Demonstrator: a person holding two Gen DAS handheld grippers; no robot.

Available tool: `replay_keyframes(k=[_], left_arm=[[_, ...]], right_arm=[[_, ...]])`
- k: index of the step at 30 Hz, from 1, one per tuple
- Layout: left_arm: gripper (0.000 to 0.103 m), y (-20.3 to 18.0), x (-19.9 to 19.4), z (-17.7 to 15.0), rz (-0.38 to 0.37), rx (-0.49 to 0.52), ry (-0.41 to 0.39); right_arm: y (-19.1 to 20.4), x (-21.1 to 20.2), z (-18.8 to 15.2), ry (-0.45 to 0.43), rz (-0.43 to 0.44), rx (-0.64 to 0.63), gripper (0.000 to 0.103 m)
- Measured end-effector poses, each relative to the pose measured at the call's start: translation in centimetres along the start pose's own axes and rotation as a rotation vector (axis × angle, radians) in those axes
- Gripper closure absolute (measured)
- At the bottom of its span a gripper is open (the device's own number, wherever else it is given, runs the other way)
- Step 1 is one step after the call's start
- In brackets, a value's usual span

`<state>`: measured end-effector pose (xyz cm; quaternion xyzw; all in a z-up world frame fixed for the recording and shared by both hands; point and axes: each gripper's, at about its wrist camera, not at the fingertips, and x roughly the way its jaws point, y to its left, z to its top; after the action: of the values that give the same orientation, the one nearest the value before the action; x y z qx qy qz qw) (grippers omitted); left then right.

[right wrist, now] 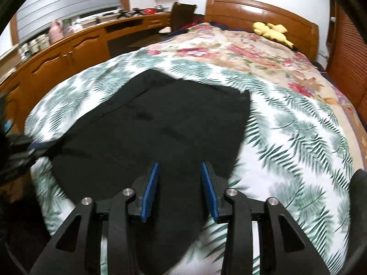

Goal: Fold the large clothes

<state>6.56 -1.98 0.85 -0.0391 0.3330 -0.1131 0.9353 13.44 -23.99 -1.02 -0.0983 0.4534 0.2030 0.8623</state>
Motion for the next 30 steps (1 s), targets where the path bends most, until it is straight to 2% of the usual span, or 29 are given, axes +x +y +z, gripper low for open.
replay_keyframes(k=[1,3,5,13,18,24,25,27,28,30], left_arm=[[0.100,0.0,0.0,0.0,-0.001,0.002,0.000],[0.100,0.2,0.1,0.0,-0.006,-0.001,0.001],[0.100,0.4,0.3,0.0,-0.010,-0.003,0.002],[0.100,0.3,0.7,0.0,-0.002,0.007,0.007],[0.099,0.3,0.8,-0.1,0.001,0.016,0.010],[0.099,0.6,0.7,-0.2,0.000,0.014,0.013],[0.099,0.6,0.7,-0.2,-0.001,0.014,0.013],[0.099,0.6,0.5,-0.2,0.001,0.015,0.012],[0.099,0.6,0.4,-0.2,0.002,0.015,0.010],[0.099,0.6,0.2,-0.2,0.002,0.013,0.008]], right_arm=[[-0.9,0.6,0.6,0.005,-0.007,0.006,0.052],[-2.1,1.7,1.7,0.005,-0.015,0.018,0.031],[-3.5,3.4,2.8,0.017,-0.033,0.025,0.026],[-7.8,8.8,6.2,0.071,-0.004,0.146,0.026],[-9.5,11.8,6.5,0.129,0.050,0.221,0.023],[-10.9,14.3,5.8,0.186,0.182,0.359,0.023],[-10.9,14.2,5.8,0.186,0.194,0.364,0.024],[-10.9,14.1,5.8,0.183,0.240,0.373,0.044],[-10.6,13.7,5.8,0.176,0.244,0.362,0.049],[-10.1,13.0,6.0,0.165,0.232,0.325,0.066]])
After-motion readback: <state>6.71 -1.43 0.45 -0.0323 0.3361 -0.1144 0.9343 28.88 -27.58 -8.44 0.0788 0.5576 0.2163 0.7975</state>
